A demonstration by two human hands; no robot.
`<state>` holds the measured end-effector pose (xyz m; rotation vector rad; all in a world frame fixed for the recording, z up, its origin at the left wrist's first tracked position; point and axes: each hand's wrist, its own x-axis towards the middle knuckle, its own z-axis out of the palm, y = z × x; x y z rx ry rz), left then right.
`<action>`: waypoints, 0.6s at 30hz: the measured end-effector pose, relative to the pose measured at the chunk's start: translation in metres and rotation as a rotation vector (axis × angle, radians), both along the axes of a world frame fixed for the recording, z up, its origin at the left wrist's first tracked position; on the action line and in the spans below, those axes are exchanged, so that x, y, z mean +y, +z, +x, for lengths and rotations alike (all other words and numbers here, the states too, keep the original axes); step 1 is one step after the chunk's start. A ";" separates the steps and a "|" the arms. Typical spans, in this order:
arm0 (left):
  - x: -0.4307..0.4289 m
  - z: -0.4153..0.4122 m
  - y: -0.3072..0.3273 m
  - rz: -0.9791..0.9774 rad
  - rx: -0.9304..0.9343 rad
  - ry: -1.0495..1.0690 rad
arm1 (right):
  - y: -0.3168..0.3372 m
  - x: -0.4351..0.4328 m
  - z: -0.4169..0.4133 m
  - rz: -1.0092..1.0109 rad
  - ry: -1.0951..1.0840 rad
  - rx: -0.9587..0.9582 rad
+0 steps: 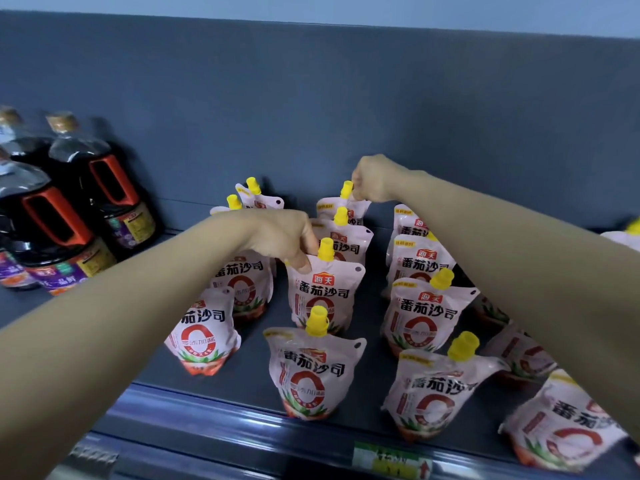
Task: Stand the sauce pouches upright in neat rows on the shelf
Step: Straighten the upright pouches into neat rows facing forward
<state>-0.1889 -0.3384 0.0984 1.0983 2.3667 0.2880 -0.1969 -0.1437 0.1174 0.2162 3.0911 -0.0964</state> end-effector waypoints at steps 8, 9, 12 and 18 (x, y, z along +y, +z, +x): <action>0.006 -0.037 0.024 0.258 0.136 0.121 | -0.003 0.003 -0.006 -0.056 0.026 0.024; 0.014 -0.038 0.017 0.214 0.180 0.101 | -0.002 0.002 -0.006 -0.057 0.025 0.020; 0.033 -0.042 -0.003 0.144 0.225 0.046 | -0.001 0.000 -0.008 -0.043 0.024 0.021; 0.040 -0.055 -0.019 0.185 0.274 0.065 | -0.001 -0.001 -0.011 -0.042 0.006 0.010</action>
